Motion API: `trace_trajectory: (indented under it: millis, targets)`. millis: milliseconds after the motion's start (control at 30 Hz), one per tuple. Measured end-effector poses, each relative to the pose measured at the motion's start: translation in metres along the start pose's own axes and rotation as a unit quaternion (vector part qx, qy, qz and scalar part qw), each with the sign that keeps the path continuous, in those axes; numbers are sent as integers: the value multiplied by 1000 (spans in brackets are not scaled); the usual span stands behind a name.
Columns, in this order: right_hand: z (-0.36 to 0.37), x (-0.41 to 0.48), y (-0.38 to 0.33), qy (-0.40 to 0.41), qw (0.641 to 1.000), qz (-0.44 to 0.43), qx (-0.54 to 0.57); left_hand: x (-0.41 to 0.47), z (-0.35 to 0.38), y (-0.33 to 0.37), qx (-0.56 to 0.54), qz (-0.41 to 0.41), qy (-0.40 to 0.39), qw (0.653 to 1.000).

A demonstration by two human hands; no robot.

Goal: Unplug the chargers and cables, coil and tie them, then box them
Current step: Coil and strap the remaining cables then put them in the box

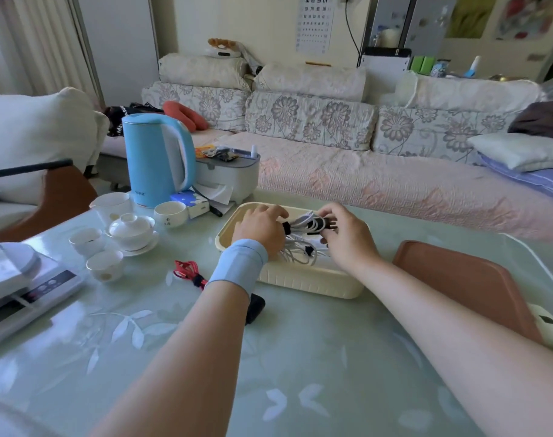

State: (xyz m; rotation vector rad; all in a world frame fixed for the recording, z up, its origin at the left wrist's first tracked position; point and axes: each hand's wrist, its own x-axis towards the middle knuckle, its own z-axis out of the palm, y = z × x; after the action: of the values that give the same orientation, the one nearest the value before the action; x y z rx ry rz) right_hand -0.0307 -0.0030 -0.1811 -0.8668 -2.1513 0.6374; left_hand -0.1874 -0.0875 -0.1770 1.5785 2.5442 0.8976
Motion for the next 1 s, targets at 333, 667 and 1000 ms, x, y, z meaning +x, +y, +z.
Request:
trace_trajectory:
  millis: [333, 667, 1000]
  targets:
    - [9, 13, 19, -14, 993, 61, -99, 20, 9, -18, -23, -6, 16, 1000]
    - [-1, -7, -7, -34, 987, 6, -154, -12, -11, -20, 37, 56, 24, 997]
    - [52, -79, -90, -297, 913, -78, -267, -82, -57, -62, 104, -46, -71, 991]
